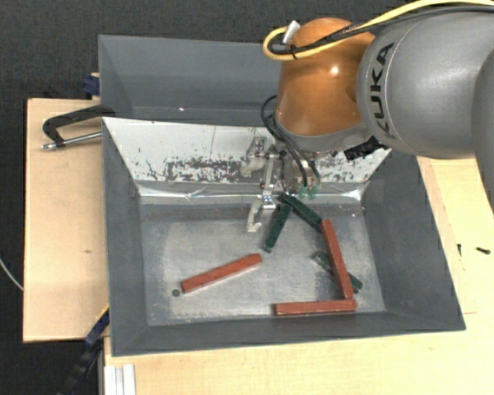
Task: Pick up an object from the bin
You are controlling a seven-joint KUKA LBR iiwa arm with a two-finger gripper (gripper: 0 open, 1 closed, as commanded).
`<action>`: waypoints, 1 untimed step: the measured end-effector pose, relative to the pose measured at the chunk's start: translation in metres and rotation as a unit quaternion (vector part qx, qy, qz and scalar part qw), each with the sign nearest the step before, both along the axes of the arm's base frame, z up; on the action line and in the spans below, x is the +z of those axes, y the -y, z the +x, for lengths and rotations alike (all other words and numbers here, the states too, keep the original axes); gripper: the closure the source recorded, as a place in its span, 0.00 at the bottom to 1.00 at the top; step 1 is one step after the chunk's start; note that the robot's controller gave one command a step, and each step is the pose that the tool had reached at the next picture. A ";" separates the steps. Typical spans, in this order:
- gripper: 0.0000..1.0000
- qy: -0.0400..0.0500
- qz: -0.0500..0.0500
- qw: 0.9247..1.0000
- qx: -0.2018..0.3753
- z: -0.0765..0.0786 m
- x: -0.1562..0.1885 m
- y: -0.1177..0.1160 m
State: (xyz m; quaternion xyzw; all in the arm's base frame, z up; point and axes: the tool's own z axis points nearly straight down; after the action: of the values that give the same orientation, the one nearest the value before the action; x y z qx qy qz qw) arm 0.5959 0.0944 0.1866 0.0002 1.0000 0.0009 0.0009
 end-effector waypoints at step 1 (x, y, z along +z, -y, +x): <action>0.00 0.000 0.000 1.000 0.000 0.000 0.000 0.000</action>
Offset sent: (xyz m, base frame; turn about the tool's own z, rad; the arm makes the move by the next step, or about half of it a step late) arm -0.0563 0.0302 -0.1019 -0.2374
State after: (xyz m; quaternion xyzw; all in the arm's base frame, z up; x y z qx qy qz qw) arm 0.5959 0.0944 0.1866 0.0001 1.0000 0.0009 0.0009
